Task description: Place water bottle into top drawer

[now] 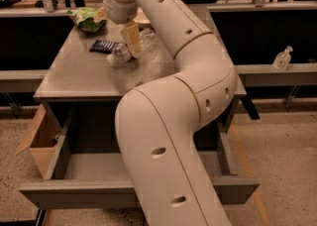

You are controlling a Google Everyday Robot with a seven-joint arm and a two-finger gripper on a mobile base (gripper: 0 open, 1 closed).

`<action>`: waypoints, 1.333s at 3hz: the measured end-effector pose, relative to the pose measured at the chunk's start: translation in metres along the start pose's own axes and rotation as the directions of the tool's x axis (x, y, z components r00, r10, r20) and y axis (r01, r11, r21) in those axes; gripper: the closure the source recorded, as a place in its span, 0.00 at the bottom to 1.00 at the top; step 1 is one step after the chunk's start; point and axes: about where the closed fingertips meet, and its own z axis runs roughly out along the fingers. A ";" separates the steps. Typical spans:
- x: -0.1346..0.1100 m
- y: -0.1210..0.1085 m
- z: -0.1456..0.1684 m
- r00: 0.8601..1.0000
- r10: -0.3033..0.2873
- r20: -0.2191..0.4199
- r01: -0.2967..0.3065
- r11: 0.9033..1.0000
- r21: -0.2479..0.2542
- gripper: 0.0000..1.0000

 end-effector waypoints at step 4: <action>0.026 0.034 0.034 0.993 0.120 -0.010 -0.120 0.987 -0.104 0.23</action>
Offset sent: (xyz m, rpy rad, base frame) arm -0.0176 -0.0541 -0.0290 -0.1618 0.2059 -0.1071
